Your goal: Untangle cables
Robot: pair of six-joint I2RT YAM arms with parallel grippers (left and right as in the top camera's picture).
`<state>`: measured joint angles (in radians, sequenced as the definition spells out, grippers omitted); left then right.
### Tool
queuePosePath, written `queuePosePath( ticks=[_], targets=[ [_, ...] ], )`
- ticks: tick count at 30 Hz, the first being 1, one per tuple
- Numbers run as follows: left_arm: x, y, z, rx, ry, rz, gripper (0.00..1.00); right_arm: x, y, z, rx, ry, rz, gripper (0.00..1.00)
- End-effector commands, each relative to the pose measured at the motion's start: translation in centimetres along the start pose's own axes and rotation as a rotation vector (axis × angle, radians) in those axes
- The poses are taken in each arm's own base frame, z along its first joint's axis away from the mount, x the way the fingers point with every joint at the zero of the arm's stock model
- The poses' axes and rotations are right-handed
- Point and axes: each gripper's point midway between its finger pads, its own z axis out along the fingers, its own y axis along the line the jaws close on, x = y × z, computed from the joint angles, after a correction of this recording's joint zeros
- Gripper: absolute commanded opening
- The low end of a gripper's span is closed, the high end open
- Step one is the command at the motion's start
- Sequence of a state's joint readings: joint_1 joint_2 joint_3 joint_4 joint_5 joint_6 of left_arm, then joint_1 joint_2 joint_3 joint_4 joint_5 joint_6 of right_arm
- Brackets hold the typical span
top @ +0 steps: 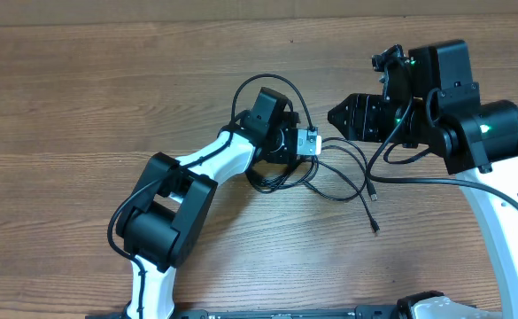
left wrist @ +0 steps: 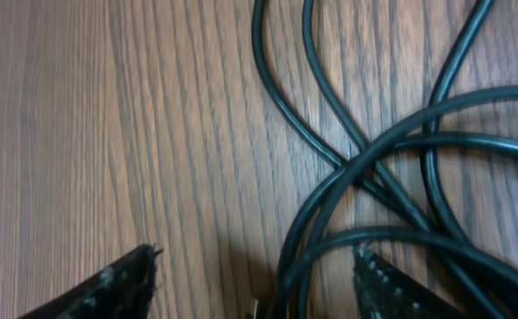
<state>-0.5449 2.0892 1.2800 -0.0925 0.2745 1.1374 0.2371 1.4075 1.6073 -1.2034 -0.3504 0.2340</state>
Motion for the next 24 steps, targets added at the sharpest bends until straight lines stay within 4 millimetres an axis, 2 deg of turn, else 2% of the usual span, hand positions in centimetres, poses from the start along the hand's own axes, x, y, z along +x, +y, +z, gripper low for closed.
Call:
queuePosePath(
  ticks=[1, 4, 8, 9, 10, 12, 13, 14, 20, 24],
  targets=[
    [-0.5, -1.8, 2.0, 0.04, -0.037, 0.031, 0.65, -0.9, 0.4, -0.7, -0.001, -0.038, -0.02, 0.61],
    [-0.6, -1.9, 2.9, 0.028, -0.048, 0.04, 0.59, -0.9, 0.4, -0.7, -0.001, -0.038, -0.021, 0.61],
    [0.1, -3.1, 4.4, 0.049, -0.044, 0.037, 0.48, -0.9, 0.4, -0.7, -0.001, -0.038, -0.021, 0.61],
    [0.4, -3.4, 4.7, 0.056, -0.04, 0.035, 0.42, -0.9, 0.4, -0.7, -0.001, -0.038, -0.021, 0.61],
    [0.7, -3.7, 5.0, 0.063, -0.036, 0.032, 0.32, -0.9, 0.4, -0.7, -0.001, -0.038, -0.021, 0.61],
    [0.8, -3.8, 5.2, 0.065, -0.035, 0.031, 0.18, -0.9, 0.4, -0.7, -0.001, -0.038, -0.021, 0.61],
    [0.8, -3.8, 5.2, 0.065, -0.036, 0.031, 0.08, -0.9, 0.4, -0.7, -0.001, -0.039, -0.021, 0.61],
    [0.7, -3.8, 5.2, 0.062, -0.037, 0.032, 0.04, -1.0, 0.4, -0.7, -0.002, -0.041, -0.022, 0.61],
    [0.0, -2.4, 4.7, 0.02, -0.053, 0.007, 0.04, -1.1, 0.4, -0.7, -0.003, -0.044, -0.023, 0.62],
    [-1.4, 0.3, 2.5, -0.04, -0.074, -0.115, 0.04, -1.0, 0.4, -0.7, -0.003, -0.044, -0.024, 0.64]
  ],
)
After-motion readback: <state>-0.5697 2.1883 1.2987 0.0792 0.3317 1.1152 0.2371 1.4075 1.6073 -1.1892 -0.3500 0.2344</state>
